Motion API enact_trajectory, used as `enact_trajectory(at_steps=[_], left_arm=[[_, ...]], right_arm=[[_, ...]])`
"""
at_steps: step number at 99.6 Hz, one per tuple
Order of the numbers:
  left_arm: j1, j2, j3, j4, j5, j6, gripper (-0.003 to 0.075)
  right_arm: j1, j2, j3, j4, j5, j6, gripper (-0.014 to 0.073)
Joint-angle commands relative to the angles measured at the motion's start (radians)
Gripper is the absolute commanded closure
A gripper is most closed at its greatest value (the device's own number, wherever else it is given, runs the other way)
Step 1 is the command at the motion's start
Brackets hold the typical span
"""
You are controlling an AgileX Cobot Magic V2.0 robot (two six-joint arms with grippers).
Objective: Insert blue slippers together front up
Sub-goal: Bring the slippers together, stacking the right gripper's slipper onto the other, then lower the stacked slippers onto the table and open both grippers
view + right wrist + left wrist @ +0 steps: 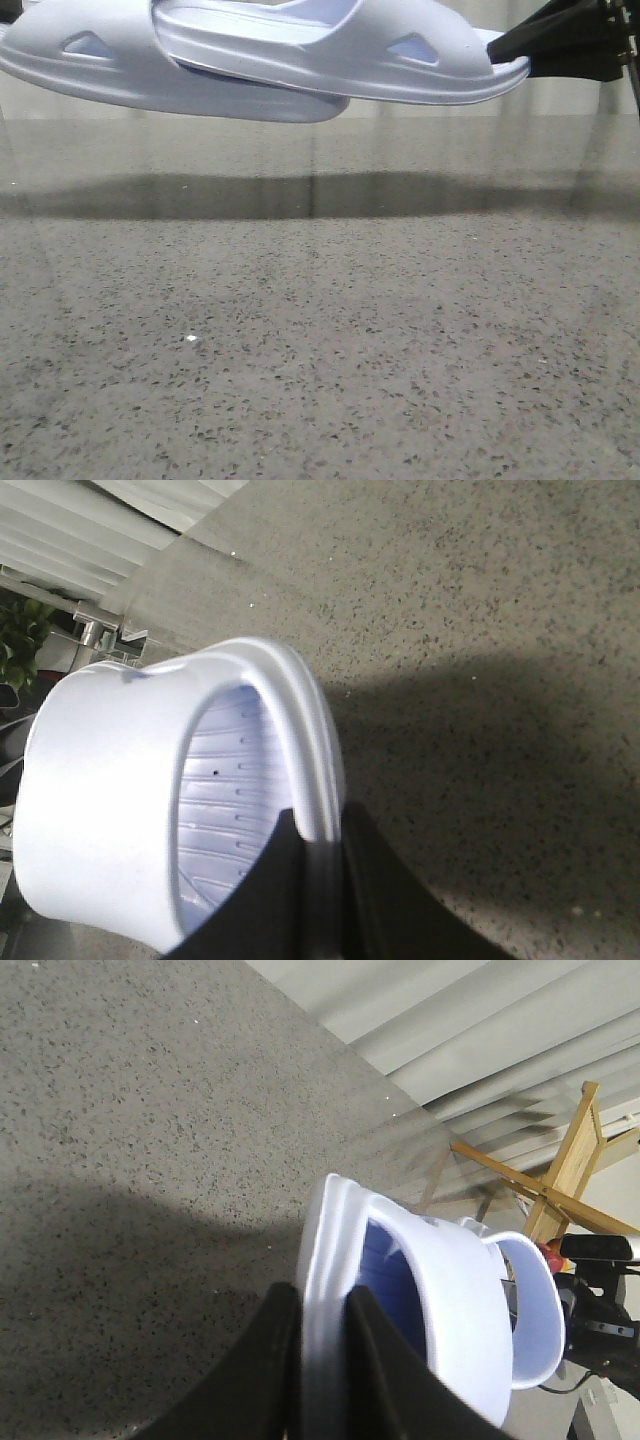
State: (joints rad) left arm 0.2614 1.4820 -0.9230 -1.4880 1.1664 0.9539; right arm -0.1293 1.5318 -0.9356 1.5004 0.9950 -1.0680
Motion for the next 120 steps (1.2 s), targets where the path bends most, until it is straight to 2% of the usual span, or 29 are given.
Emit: enact_trajectory(at_steps=[1, 34, 64, 82, 101, 120], left_arm=[[-0.024, -0.034, -0.027, -0.093, 0.1, 0.0, 0.0705], [-0.117, -0.025, -0.027, -0.106, 0.082, 0.007, 0.0705], [-0.119, -0.025, -0.027, -0.104, 0.085, 0.007, 0.0705], [-0.109, -0.025, -0.027, -0.099, 0.073, 0.016, 0.0705], [-0.073, -0.025, -0.027, -0.057, 0.043, 0.026, 0.0705], [-0.05, -0.025, -0.027, 0.006, -0.03, 0.027, 0.0705]], right_arm=[[0.02, 0.003, -0.064, 0.069, 0.052, -0.023, 0.07], [0.165, 0.135, -0.19, 0.073, 0.062, -0.023, 0.07], [0.254, 0.199, -0.298, 0.077, 0.045, -0.005, 0.07], [0.245, 0.201, -0.313, 0.065, 0.067, -0.005, 0.0674], [0.199, 0.201, -0.313, 0.047, 0.16, -0.005, 0.0473], [0.099, 0.201, -0.313, 0.045, 0.284, -0.004, 0.0466]])
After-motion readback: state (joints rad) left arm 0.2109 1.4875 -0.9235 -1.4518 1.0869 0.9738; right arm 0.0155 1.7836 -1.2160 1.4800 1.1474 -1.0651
